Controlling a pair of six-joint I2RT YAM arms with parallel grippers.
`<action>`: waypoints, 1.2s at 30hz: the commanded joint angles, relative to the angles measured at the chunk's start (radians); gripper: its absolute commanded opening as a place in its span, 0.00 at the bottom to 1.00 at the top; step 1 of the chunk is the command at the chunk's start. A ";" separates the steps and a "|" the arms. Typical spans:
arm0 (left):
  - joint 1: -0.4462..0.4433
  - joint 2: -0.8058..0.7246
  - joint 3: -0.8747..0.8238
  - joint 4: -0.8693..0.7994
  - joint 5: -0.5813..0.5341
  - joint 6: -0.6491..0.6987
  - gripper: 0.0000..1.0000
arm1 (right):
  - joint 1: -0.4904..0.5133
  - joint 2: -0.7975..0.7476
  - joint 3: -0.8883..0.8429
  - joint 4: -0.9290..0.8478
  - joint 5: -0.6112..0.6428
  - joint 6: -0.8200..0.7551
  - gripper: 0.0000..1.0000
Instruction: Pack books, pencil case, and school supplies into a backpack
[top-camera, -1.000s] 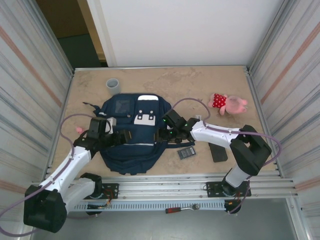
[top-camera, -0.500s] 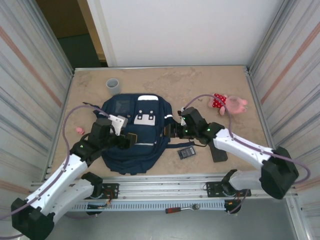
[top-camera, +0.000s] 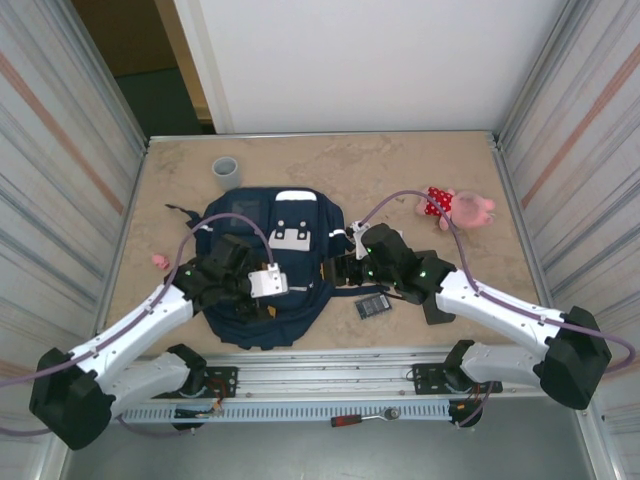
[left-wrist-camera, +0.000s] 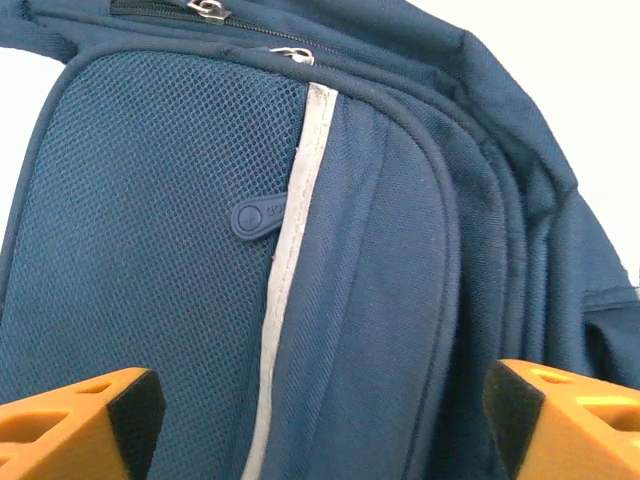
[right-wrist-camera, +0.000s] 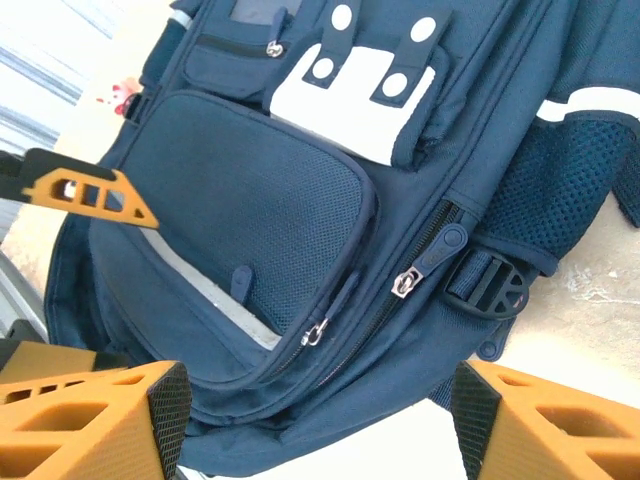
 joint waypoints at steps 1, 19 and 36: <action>-0.003 0.069 0.031 0.009 0.004 0.082 0.86 | 0.011 0.017 0.004 0.015 0.016 -0.032 0.70; -0.020 -0.002 0.060 0.087 0.004 -0.044 0.00 | -0.024 -0.068 -0.012 0.006 0.039 -0.067 0.69; 0.230 -0.155 0.010 0.161 0.454 -0.215 0.00 | -0.274 0.137 0.114 -0.020 -0.435 -0.614 0.67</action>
